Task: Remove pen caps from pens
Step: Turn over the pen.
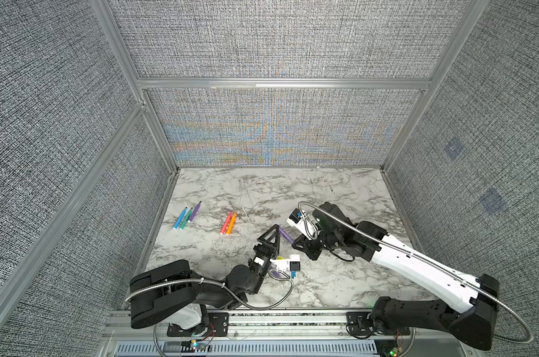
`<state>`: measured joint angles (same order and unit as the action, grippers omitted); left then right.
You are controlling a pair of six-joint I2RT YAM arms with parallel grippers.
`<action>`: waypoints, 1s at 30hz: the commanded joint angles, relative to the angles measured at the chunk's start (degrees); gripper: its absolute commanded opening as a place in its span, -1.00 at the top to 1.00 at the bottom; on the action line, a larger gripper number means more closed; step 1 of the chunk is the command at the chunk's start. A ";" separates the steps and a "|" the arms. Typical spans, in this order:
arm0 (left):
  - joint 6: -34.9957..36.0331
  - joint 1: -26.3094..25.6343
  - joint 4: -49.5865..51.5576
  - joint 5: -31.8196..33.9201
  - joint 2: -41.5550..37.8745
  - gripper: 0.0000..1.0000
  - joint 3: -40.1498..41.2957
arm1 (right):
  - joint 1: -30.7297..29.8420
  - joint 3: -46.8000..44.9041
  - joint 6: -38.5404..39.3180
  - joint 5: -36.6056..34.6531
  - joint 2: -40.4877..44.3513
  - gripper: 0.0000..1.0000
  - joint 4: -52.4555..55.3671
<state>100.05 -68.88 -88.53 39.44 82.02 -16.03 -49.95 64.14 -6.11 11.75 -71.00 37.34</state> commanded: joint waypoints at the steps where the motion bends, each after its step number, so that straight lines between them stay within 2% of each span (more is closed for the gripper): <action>1: 0.15 -0.36 -4.72 0.47 0.23 -0.32 -0.13 | -0.57 1.11 0.72 0.37 0.22 1.00 1.08; 5: -0.25 -0.77 -4.72 0.29 1.03 -0.28 -0.40 | -1.25 2.23 1.25 0.35 -0.11 1.00 1.84; 11: -0.94 -0.72 -4.74 -0.05 0.98 -0.09 -0.29 | -1.63 1.95 1.79 0.52 -0.21 1.00 2.04; 13: -1.08 -0.68 -4.72 -0.07 1.19 0.04 -0.32 | -1.81 2.12 2.06 0.56 -0.34 1.00 2.45; 16: -1.17 -0.73 -4.74 -0.02 1.84 0.47 -0.49 | -1.90 2.22 2.33 0.47 -0.29 1.00 2.74; 25: -2.19 -0.73 -4.76 0.69 2.19 0.88 -0.89 | -1.97 1.84 2.37 -0.62 0.48 1.00 2.78; 30: -6.49 -0.73 -4.75 1.79 2.57 0.99 -1.27 | -1.88 3.00 1.55 -5.83 2.09 0.98 2.30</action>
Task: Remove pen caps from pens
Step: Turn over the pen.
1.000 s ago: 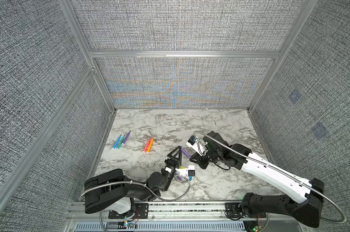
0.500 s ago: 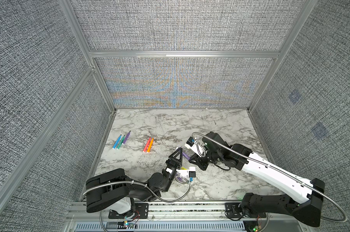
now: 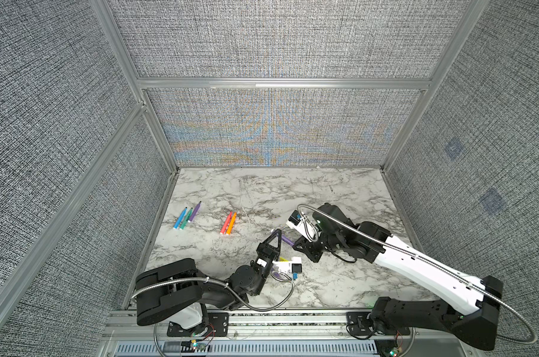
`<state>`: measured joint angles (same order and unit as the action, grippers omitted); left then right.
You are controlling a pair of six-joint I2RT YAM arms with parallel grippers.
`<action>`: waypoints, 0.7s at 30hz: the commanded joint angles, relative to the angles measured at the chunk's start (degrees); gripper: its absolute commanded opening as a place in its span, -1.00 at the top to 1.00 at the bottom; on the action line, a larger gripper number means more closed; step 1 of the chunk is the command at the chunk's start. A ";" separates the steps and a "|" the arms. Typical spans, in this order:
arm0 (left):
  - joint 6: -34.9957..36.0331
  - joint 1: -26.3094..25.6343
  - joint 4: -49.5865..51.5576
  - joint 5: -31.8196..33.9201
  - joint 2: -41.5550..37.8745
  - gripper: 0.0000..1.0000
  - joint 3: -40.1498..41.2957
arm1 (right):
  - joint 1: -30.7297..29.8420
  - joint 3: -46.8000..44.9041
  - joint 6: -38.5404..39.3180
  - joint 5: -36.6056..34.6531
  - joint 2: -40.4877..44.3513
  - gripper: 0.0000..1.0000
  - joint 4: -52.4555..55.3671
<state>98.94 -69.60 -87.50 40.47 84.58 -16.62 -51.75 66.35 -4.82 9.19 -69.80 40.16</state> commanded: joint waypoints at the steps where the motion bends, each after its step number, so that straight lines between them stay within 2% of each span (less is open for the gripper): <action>1: -6.73 0.00 -5.67 1.30 0.11 0.99 -0.93 | -0.10 1.08 0.19 -4.68 1.38 0.98 -0.77; 5: -10.97 -0.14 -4.87 2.07 0.04 1.00 -1.82 | -0.11 2.28 0.07 -9.98 3.09 0.98 -0.91; 7: -13.74 -0.09 -1.75 1.59 -0.14 1.00 -2.40 | -0.11 2.66 -0.06 -11.70 4.10 0.91 -1.35; 10: -17.67 -0.01 2.50 0.98 0.21 1.00 -3.31 | -0.02 2.71 -0.28 -12.40 6.51 0.79 -3.53; 14: -19.70 0.08 0.47 1.19 0.56 1.00 -3.20 | 0.15 3.33 -0.28 -12.29 10.95 0.73 -6.76; 17: -23.25 0.08 4.35 0.75 -1.59 1.00 -3.24 | 0.15 4.61 -0.54 -9.48 13.42 0.59 -7.92; 19: -26.66 0.08 4.93 0.47 -4.32 1.00 -2.65 | 0.20 4.09 -0.71 -9.98 15.54 0.45 -8.83; 21: -34.32 0.13 8.17 -2.12 -10.40 1.00 -1.08 | 0.14 2.13 -0.65 -11.61 17.69 0.39 -10.33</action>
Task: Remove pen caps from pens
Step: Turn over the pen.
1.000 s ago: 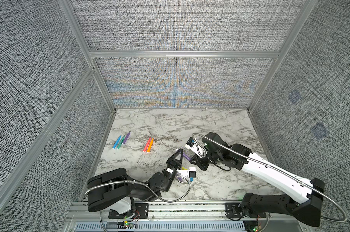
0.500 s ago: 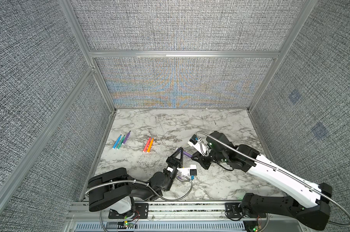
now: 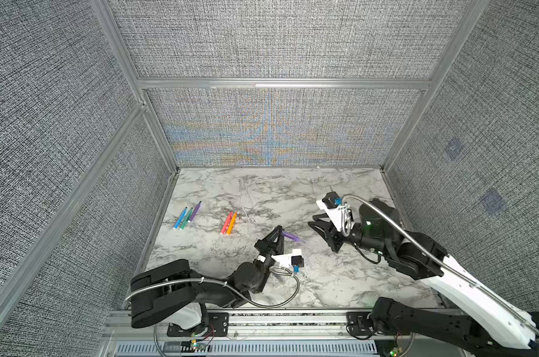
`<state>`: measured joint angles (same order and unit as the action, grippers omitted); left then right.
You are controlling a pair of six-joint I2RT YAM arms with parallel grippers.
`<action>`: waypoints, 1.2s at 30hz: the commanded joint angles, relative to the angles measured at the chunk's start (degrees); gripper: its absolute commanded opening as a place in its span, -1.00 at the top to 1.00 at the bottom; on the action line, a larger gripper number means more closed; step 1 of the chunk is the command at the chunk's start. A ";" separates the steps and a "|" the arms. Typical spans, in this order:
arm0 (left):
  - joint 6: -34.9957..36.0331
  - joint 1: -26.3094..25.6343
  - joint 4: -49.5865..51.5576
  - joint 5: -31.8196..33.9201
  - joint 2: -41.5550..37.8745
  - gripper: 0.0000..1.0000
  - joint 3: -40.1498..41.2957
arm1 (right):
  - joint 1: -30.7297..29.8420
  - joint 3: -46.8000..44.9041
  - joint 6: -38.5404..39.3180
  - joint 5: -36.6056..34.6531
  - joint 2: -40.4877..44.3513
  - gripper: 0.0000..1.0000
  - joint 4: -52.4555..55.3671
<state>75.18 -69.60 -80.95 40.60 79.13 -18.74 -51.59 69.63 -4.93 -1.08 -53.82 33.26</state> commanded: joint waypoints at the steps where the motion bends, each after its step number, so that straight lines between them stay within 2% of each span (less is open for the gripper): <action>1: -16.88 0.46 8.71 -5.82 -10.21 1.00 1.58 | 0.00 -2.84 -0.31 -1.94 2.95 0.34 -4.67; 2: -23.50 1.23 18.69 -10.33 -15.33 1.00 1.18 | 0.00 -4.35 -0.03 -2.32 4.02 0.30 -5.84; 3: -32.69 3.21 32.33 -17.73 -22.34 1.00 -0.42 | 0.02 -6.03 0.32 -2.59 5.13 0.26 -7.31; 4: -40.71 6.55 45.14 -28.62 -28.86 1.00 -2.33 | -0.01 -7.57 0.65 -2.46 6.09 0.23 -8.82; 5: -45.83 10.12 50.57 -37.37 -33.34 1.00 -2.86 | 0.00 -8.66 0.99 -2.11 6.91 0.20 -10.03; 6: -49.44 13.03 52.11 -43.46 -38.18 1.00 -2.21 | 0.00 -9.93 1.51 -0.97 7.72 0.19 -11.65; 7: -51.40 14.68 52.81 -47.58 -42.30 1.00 -1.33 | 0.00 -11.21 2.16 0.60 8.34 0.19 -13.47; 9: -54.14 16.57 57.37 -51.45 -47.97 0.97 -2.13 | 0.00 -13.35 4.14 5.74 8.62 0.24 -16.75; 13: -57.61 17.66 67.22 -54.63 -51.25 0.95 -6.07 | -1.10 -14.82 7.80 17.34 5.06 0.27 -20.91; 15: -58.58 18.03 67.75 -54.79 -50.57 0.95 -6.37 | -3.39 -15.62 9.08 18.80 3.85 0.27 -24.23; 18: -60.14 19.21 68.55 -56.77 -48.47 0.97 -6.73 | -7.61 -15.77 11.35 16.94 2.64 0.26 -28.36; 23: -62.42 21.91 68.60 -60.94 -45.58 0.98 -7.56 | -11.22 -14.12 13.45 15.73 0.73 0.25 -32.56; 36: -63.83 23.86 66.80 -62.66 -46.58 0.98 -6.22 | -12.21 -8.64 13.85 12.72 -6.88 0.24 -34.18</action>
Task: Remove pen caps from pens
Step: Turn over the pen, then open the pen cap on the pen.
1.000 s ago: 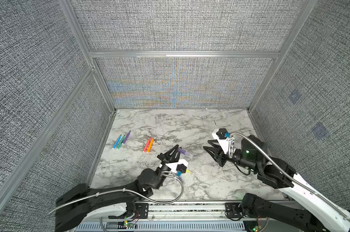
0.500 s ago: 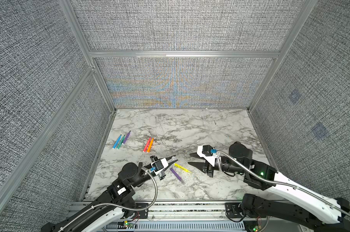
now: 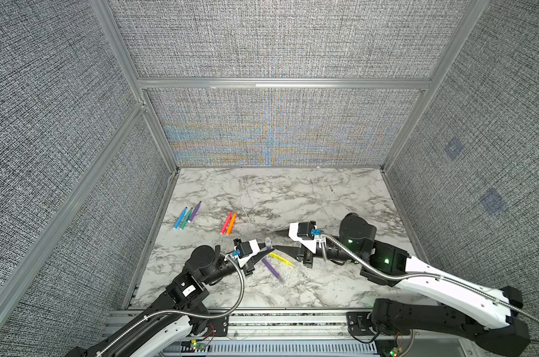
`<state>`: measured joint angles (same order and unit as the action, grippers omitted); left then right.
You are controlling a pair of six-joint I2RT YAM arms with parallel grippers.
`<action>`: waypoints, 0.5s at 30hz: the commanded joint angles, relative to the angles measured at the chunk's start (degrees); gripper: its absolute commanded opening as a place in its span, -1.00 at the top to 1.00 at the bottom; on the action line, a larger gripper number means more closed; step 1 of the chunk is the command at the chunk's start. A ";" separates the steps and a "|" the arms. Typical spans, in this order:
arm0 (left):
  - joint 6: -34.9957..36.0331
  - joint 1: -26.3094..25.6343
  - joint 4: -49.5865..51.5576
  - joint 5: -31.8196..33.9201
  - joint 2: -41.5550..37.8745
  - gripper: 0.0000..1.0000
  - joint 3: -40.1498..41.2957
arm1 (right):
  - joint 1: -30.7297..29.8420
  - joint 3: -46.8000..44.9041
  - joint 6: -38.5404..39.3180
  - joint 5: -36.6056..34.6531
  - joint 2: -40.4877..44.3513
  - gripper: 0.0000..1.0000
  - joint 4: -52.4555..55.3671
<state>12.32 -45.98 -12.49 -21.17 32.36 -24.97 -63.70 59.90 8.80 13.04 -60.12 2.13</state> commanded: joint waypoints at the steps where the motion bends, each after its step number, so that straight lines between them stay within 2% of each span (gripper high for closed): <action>1: -0.98 0.24 -1.66 -0.89 0.36 0.98 0.01 | -0.10 1.30 0.16 -1.31 -0.86 0.24 -2.99; 11: -1.32 0.59 -2.32 -0.63 0.04 0.98 0.36 | -0.19 3.11 -0.57 1.57 -3.97 0.24 -2.53; 15: -1.68 0.56 -2.80 -0.80 0.07 0.98 0.62 | -0.37 3.14 -0.65 1.62 -5.51 0.42 -3.22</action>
<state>11.35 -45.43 -12.60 -21.15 32.40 -24.40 -63.92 62.63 8.75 14.52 -65.01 1.23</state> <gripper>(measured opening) 0.117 0.297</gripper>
